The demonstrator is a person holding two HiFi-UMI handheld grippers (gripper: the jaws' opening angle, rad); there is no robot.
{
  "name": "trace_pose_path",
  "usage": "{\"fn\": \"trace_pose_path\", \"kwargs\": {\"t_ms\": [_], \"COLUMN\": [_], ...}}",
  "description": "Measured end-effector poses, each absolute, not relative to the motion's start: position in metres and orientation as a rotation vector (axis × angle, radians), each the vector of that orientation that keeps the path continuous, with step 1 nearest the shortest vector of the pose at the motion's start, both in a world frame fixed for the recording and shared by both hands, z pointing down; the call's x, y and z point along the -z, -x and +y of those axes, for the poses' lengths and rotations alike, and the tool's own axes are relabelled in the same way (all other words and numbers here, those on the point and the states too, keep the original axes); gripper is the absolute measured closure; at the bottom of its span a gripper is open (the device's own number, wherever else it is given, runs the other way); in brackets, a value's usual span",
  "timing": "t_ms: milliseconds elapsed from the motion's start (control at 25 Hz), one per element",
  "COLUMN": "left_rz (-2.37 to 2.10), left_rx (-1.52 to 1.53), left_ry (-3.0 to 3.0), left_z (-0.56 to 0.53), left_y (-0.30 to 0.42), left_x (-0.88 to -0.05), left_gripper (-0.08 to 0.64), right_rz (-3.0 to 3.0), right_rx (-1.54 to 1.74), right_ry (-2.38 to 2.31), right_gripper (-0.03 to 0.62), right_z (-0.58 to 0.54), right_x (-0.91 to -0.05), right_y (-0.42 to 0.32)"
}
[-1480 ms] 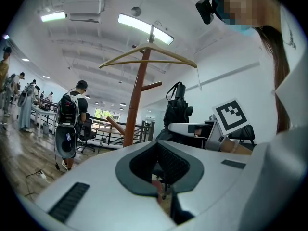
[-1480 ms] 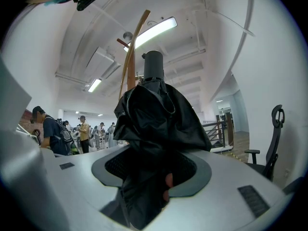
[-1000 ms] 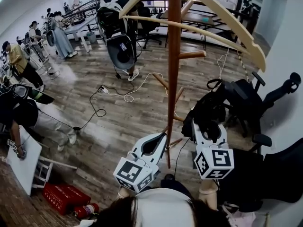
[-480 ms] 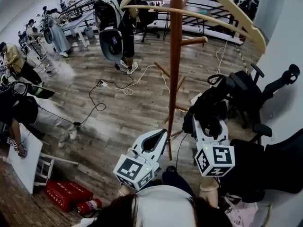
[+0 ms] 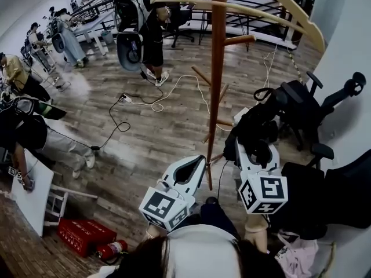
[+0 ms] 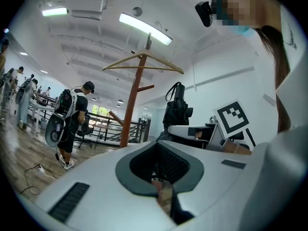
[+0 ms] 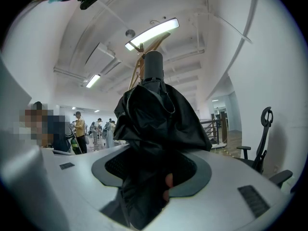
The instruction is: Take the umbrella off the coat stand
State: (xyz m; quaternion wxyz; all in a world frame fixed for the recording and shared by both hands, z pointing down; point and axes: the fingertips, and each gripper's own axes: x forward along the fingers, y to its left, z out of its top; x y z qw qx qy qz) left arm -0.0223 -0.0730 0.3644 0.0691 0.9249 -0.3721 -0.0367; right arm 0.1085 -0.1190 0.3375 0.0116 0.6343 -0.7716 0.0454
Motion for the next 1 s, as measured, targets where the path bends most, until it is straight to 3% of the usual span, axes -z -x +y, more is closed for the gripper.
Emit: {"fn": "trace_pose_path", "kwargs": {"t_ms": [1000], "left_rz": [-1.030], "left_rx": [0.126], "left_ry": [-2.823], "left_z": [-0.011], "left_y": [0.052], "left_x": [-0.366], "left_gripper": [0.551], "right_rz": [-2.390], "right_rx": [-0.093], "right_ry": [-2.011], "right_gripper": [0.350], "right_z": [-0.050], "right_x": [-0.337], "right_y": [-0.066]}}
